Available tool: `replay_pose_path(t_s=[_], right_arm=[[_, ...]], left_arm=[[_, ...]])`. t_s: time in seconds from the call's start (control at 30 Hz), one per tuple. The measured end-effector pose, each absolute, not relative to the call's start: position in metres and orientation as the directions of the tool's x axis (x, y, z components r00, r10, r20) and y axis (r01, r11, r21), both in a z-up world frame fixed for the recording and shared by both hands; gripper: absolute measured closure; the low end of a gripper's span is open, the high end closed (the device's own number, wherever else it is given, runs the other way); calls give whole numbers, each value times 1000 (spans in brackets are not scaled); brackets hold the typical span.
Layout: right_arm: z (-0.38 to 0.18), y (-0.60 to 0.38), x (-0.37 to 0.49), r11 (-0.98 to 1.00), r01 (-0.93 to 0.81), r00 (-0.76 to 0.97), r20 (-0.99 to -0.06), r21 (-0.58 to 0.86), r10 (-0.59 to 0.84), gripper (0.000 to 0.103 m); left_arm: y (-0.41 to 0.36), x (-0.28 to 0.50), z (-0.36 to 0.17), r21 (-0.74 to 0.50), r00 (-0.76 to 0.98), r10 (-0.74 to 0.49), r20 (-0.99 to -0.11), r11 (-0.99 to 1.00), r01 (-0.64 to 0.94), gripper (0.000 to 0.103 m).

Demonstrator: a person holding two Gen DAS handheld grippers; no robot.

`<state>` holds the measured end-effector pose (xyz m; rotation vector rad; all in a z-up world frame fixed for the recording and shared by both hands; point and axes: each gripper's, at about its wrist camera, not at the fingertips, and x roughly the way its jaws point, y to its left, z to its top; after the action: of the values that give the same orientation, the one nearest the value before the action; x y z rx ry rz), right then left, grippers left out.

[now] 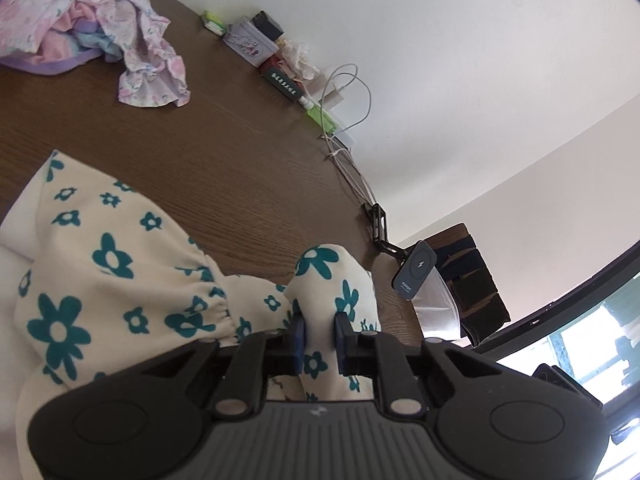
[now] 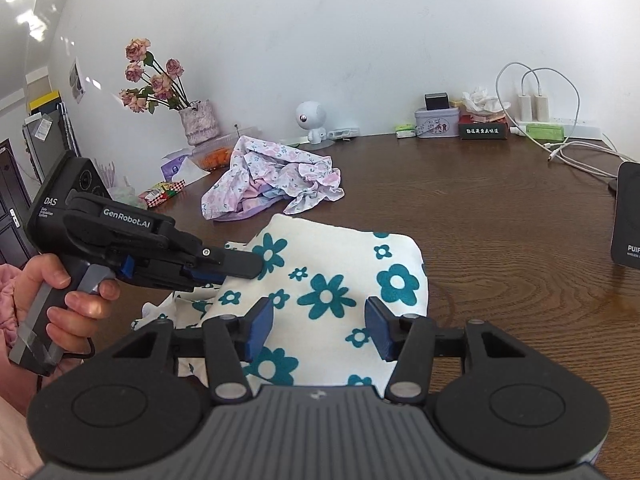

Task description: Fold clothes

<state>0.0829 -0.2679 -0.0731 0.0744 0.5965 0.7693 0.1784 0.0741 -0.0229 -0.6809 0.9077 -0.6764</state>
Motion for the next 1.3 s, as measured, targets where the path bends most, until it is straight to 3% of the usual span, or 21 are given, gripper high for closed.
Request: replay_pose_path(t_s=[0.3,0.43,0.53,0.67,0.87,1.03,1.3], right_arm=[[-67,-260,94,744,-626,588,-485,234,647,52],[-74,-246,93,758,-634,594,-531,154,604,66],[-81,-237,91,763,-638,596,-558,108,578,68],[-86,-227,86,770,-636,612,-573,55,545,68],[-87,-227,85,777,-627,616,-571,62,543,68],[-79,-236,82,777,-620,616,-548,106,566,67],[-73,-256,67,787,-605,615,-557,122,559,67]], left_arm=[[92,191,-48,-791,434,-766,-475,587,170,88],[94,186,-32,-759,476,-736,-481,622,196,73],[93,181,-12,-712,536,-708,-460,654,254,65],[71,182,2,-696,506,-750,-426,629,347,69],[36,198,-17,-642,468,-704,-535,698,317,99],[42,205,-35,-690,455,-713,-533,678,254,101],[47,171,-3,-634,498,-708,-501,692,346,98]])
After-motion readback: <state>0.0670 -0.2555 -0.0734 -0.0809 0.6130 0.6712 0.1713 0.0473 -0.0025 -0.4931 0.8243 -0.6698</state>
